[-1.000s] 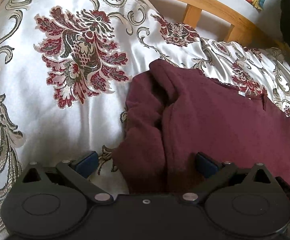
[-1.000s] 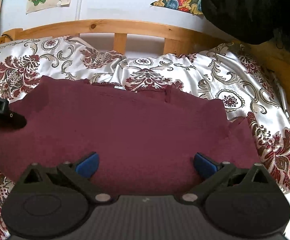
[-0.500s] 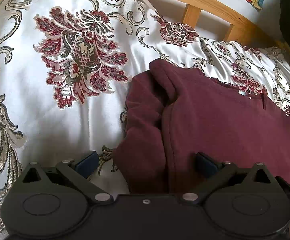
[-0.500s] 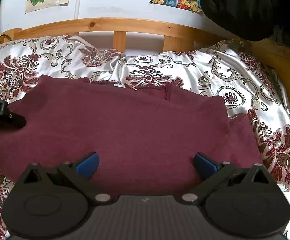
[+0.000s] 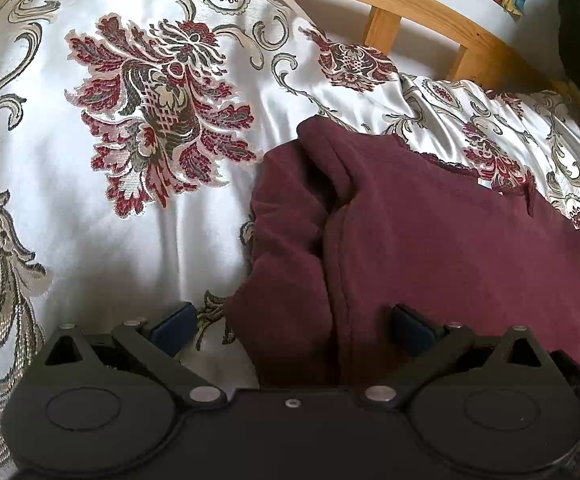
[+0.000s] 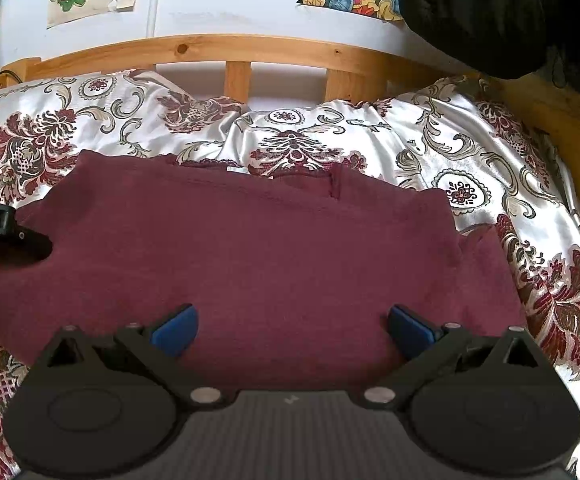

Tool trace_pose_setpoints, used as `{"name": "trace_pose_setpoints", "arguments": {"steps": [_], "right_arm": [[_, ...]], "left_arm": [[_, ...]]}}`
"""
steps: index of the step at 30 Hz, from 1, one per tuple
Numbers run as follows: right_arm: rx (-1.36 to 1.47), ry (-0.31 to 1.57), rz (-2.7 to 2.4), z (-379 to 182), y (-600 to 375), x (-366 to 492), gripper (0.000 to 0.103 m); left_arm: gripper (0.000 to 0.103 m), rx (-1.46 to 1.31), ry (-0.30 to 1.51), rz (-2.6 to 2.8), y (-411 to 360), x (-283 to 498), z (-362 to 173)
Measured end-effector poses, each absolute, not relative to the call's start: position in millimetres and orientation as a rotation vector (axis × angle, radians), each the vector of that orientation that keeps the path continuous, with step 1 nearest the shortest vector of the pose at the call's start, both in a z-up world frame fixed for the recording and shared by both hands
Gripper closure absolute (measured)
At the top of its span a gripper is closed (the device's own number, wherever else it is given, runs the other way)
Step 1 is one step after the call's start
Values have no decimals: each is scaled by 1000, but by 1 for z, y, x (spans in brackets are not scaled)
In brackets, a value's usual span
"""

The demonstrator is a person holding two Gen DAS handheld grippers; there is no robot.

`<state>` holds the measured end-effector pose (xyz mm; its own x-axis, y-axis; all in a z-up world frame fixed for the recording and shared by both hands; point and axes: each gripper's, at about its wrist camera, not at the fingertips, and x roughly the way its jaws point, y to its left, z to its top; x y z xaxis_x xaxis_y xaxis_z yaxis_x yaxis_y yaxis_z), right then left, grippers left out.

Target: Fold small clothes

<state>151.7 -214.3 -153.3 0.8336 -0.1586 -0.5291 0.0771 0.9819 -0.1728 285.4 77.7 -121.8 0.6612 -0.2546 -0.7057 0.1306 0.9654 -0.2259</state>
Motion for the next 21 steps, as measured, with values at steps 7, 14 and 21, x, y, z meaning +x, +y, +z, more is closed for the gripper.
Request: {"name": "trace_pose_setpoints", "arguments": {"steps": [7,14,21], "right_arm": [[-144,574,-128,-154,-214,152,0],[-140,575,-132,-154,-214,152,0],[-140,576,-132,-154,-214,152,0]], "left_arm": [[1,-178,825,-226,81,285,-121],[1,-182,832,-226,81,285,-120],[1,-202,835,-231,83,286,-120]]}}
